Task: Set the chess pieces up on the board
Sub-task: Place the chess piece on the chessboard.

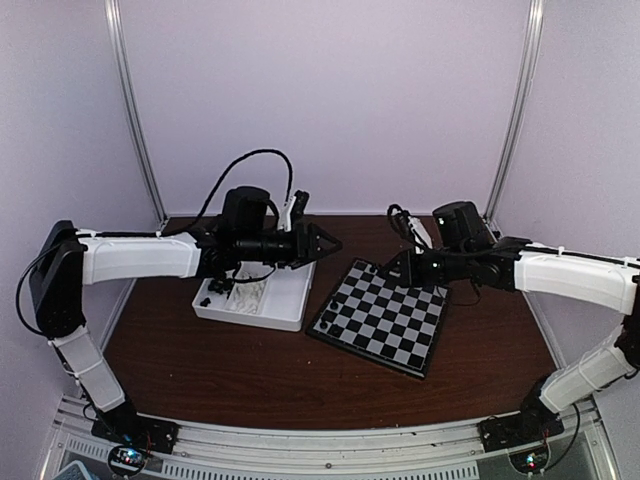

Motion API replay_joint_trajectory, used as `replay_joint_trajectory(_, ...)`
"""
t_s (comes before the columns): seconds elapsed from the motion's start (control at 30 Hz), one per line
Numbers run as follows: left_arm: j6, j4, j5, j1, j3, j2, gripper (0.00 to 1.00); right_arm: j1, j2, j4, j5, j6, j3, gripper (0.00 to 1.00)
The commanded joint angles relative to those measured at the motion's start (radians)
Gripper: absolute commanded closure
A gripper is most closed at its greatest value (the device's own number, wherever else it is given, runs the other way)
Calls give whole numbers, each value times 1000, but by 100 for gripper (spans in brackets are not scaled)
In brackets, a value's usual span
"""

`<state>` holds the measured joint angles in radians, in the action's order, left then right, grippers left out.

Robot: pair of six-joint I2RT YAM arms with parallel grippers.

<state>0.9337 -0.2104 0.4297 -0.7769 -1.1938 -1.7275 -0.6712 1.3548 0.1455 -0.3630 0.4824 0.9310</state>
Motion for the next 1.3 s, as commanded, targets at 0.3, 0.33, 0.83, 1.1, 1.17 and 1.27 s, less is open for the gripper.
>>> replay_joint_trajectory(0.3, -1230, 155, -15, -68, 45, 106, 42, 38, 168, 346, -372, -30, 258, 100)
replay_joint_trajectory(0.33, -1318, 144, -47, -83, 59, 106, 42, 38, 175, 349, -382, -27, 265, 100)
replay_joint_trajectory(0.83, -1674, 145, 26, -104, 34, 33, 43, 38, 257, 269, -571, 68, 271, 100)
replay_joint_trajectory(1.1, -1774, 218, 66, -105, -21, -16, 48, 38, 278, 206, -615, 116, 268, 100)
replay_joint_trajectory(1.17, -1778, 246, 60, -105, -41, -30, 49, 38, 281, 194, -617, 124, 265, 100)
replay_joint_trajectory(1.27, -1775, 231, 61, -105, -46, -38, 50, 39, 287, 190, -622, 130, 266, 100)
